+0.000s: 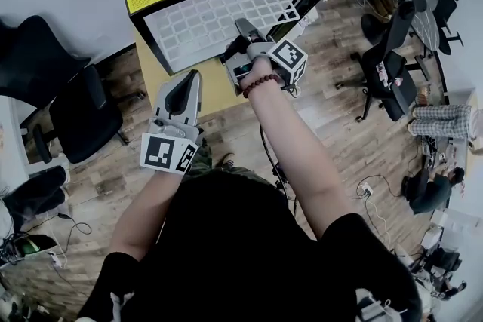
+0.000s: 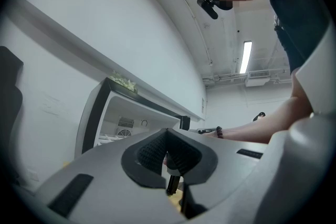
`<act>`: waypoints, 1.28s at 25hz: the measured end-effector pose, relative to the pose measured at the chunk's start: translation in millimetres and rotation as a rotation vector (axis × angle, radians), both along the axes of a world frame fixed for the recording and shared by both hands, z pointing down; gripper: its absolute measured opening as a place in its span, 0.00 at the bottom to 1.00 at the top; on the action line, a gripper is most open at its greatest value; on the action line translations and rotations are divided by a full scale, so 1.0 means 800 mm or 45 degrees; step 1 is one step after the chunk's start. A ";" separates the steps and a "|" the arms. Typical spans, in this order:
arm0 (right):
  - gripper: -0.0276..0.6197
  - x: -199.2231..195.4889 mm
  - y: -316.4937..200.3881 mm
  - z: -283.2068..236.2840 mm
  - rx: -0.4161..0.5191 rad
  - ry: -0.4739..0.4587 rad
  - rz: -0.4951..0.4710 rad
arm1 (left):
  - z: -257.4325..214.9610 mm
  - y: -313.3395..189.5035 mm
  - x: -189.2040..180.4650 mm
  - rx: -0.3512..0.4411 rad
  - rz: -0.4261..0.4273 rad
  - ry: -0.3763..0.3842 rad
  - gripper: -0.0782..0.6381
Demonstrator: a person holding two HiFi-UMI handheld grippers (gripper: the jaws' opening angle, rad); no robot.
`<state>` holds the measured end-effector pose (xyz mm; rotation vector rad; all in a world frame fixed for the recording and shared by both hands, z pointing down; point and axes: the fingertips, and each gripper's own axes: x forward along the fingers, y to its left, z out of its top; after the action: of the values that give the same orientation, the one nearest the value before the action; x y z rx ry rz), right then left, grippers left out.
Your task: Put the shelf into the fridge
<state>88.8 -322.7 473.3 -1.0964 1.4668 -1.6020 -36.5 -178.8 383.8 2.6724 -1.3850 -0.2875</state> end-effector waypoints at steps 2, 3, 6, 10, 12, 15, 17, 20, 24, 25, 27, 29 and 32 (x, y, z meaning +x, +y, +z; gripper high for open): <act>0.10 0.002 0.003 0.001 0.001 0.001 0.002 | -0.001 0.000 0.000 0.002 0.000 0.001 0.13; 0.10 0.002 0.005 0.001 0.002 0.002 0.003 | -0.001 0.000 -0.001 0.003 0.000 0.002 0.13; 0.10 0.005 0.012 0.001 0.002 0.007 0.007 | -0.002 0.004 0.000 0.008 0.003 0.004 0.13; 0.10 0.009 0.022 0.001 -0.003 0.013 0.014 | -0.004 0.009 0.001 0.012 0.009 0.004 0.13; 0.10 0.011 0.026 0.001 -0.006 0.014 0.022 | -0.004 0.010 0.002 0.013 0.013 0.001 0.13; 0.10 0.014 0.033 0.002 -0.006 0.015 0.031 | -0.004 0.014 0.003 0.013 0.019 -0.003 0.13; 0.10 0.015 0.037 0.003 -0.005 0.015 0.036 | -0.003 0.018 0.002 0.014 0.021 -0.003 0.13; 0.10 0.016 0.044 0.003 -0.007 0.017 0.042 | -0.004 0.024 0.001 0.017 0.024 -0.002 0.13; 0.10 0.021 0.050 0.003 -0.014 0.017 0.050 | -0.005 0.028 0.003 0.017 0.032 -0.006 0.13; 0.10 0.023 0.051 0.002 -0.013 0.017 0.053 | -0.005 0.029 0.003 0.018 0.033 -0.006 0.13; 0.10 0.025 0.054 0.001 -0.011 0.014 0.056 | -0.006 0.031 0.004 0.020 0.033 -0.006 0.13; 0.10 0.025 0.057 0.001 -0.006 0.014 0.056 | -0.007 0.034 0.003 0.022 0.034 -0.004 0.13; 0.10 0.026 0.064 0.001 0.003 0.021 0.056 | -0.008 0.038 0.002 0.027 0.036 -0.003 0.13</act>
<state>109.4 -271.6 474.1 -1.1352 1.4450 -1.5640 -34.9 -148.7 377.6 2.7073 -1.3514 -0.2979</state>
